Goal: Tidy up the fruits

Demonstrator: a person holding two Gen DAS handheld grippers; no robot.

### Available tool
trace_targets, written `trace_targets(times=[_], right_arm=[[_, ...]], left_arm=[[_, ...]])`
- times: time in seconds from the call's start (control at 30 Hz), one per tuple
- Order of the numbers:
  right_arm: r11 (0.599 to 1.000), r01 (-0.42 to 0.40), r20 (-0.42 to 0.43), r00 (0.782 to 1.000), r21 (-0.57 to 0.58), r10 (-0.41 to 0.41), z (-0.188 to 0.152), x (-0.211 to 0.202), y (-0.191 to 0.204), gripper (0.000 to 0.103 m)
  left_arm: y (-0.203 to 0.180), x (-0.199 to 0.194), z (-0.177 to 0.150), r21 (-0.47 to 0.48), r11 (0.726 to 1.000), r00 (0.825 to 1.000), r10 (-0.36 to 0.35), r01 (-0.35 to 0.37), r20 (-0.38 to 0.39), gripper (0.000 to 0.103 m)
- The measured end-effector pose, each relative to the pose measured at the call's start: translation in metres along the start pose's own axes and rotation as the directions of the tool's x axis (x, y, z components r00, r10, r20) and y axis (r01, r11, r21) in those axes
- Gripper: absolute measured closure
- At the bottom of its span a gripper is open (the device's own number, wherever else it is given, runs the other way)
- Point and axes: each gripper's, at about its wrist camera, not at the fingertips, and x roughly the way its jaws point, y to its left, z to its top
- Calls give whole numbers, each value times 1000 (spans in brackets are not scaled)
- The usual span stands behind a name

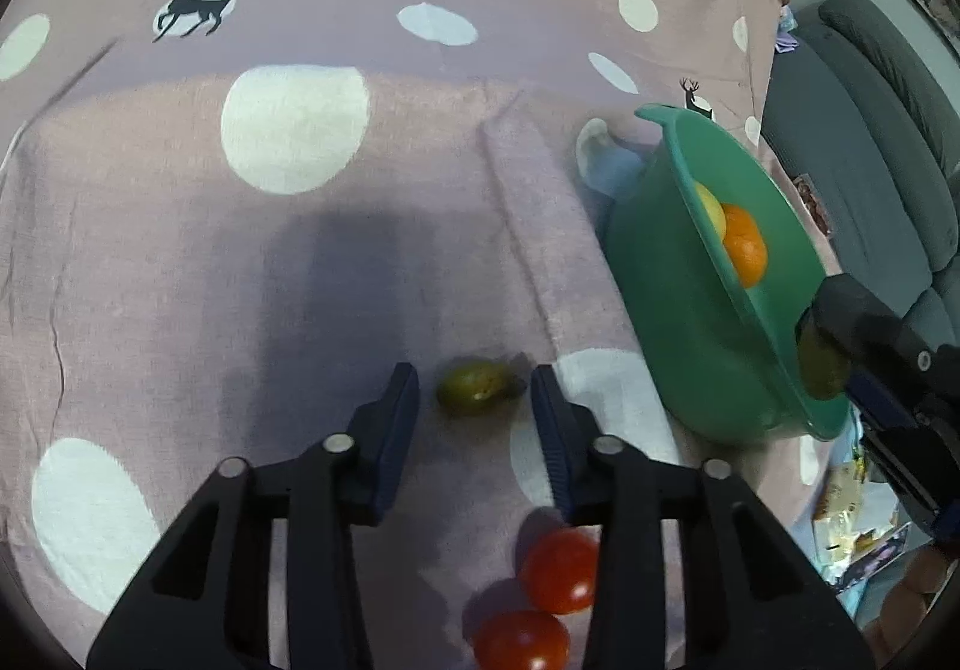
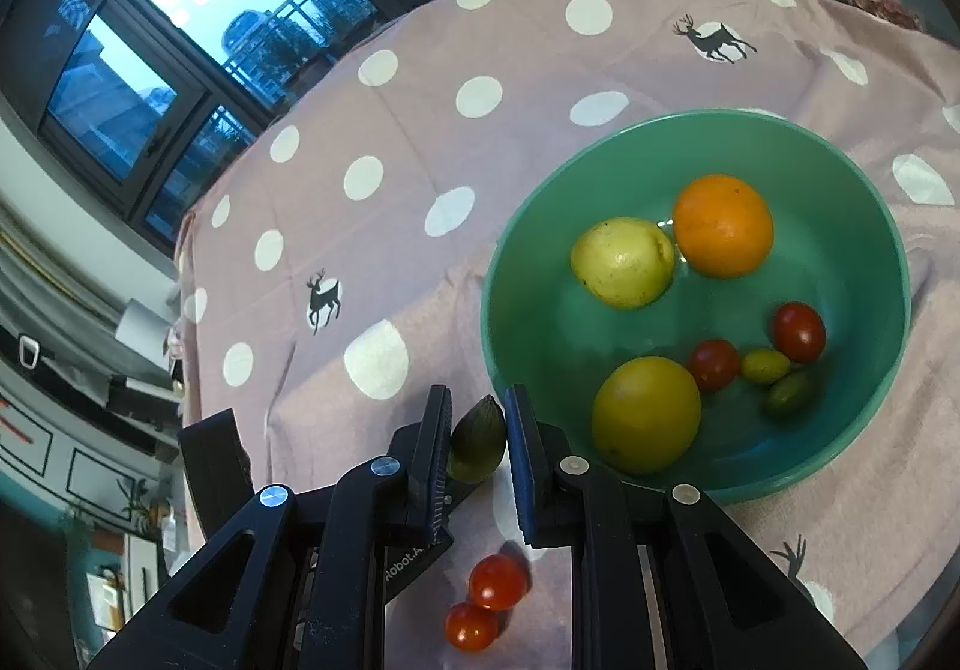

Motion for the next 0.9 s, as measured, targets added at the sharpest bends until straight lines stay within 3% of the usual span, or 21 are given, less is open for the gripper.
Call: trace_targets(times=[0.23, 0.47, 0.57, 0.73, 0.9], right_arm=[[1000, -3, -2, 1000, 11, 3, 0, 0, -3, 83], [1000, 11, 14, 1000, 28, -11, 2, -3, -9, 83], [999, 15, 15, 1000, 39, -16, 3, -4, -14, 83], [998, 22, 20, 1000, 51, -23, 4, -7, -18, 83], [998, 22, 27, 999, 57, -24, 6, -8, -21, 83]], left_arm=[[-3, 1, -1, 3, 1000, 1000, 20, -21, 9, 75], [-15, -23, -1, 33, 999, 995, 9, -12, 95, 94], [-19, -21, -2, 58, 998, 996, -2, -3, 86, 94], [-6, -11, 3, 6, 999, 998, 44, -45, 51, 94], [10, -26, 7, -56, 998, 995, 21, -15, 99, 87]])
